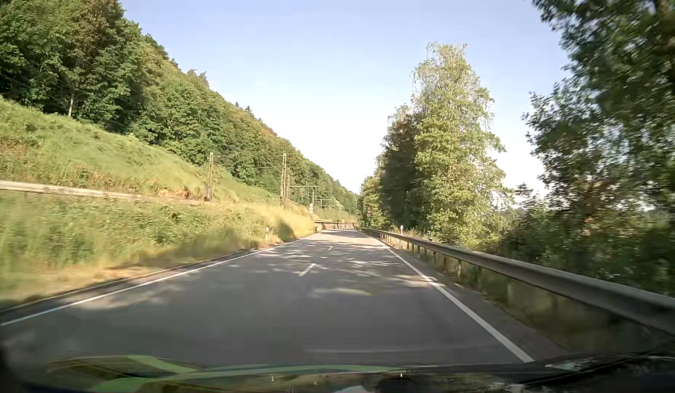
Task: Follow the waypoints while adhering to traffic rules and regulations
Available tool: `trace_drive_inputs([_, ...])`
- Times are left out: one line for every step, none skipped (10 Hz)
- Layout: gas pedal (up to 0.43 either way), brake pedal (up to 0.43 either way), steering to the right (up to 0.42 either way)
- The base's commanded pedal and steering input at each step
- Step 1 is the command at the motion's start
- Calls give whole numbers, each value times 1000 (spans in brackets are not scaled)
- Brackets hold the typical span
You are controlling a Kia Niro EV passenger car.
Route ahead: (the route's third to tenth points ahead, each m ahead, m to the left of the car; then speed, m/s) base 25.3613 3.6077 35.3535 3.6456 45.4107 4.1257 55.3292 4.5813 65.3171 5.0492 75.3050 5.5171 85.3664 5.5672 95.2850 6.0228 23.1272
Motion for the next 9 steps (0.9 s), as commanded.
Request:
trace_drive_inputs([248,0,-4])
trace_drive_inputs([248,0,-4])
trace_drive_inputs([248,0,-3])
trace_drive_inputs([248,0,-3])
trace_drive_inputs([248,0,-4])
trace_drive_inputs([248,0,-4])
trace_drive_inputs([240,0,-4])
trace_drive_inputs([240,0,-3])
trace_drive_inputs([240,0,-3])
